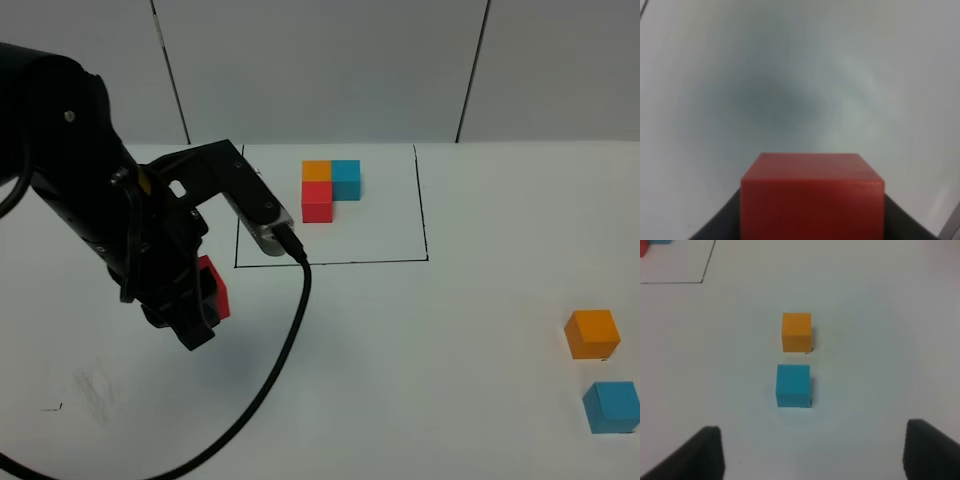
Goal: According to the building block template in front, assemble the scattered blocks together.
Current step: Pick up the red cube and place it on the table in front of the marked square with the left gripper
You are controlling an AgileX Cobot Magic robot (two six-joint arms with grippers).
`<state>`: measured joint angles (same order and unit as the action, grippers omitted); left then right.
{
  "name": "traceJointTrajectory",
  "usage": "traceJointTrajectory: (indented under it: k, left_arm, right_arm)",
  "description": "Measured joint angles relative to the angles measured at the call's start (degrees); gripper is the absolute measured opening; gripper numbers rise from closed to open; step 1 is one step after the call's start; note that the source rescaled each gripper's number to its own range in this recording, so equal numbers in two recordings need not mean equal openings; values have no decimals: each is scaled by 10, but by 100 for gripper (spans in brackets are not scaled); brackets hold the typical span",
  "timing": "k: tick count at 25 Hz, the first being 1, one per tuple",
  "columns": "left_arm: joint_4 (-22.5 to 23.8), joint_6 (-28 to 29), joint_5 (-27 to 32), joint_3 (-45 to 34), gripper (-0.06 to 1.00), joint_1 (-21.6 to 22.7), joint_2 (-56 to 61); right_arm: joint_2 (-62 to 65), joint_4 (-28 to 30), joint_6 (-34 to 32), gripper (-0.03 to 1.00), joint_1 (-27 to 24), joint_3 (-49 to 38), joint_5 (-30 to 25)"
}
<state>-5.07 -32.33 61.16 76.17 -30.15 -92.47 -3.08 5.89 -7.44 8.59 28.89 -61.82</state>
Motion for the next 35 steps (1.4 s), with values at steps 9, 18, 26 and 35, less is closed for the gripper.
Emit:
traceJointTrajectory:
  k: [9,18,26,35]
  left_arm:
    - [43,-68,-17,5,0,-44,-102]
    - [59,-86,-10,128,0,-121,-199]
    - [16,-74,-52,149,0,-138,-265]
    - [-21,-73,-98,146,0,-149,-278]
  right_arm:
    - [0,0,0,52,0,0,0]
    - [0,0,0,52,0,0,0]
    - [0,0,0,52,0,0,0]
    - [0,0,0,52,0,0,0]
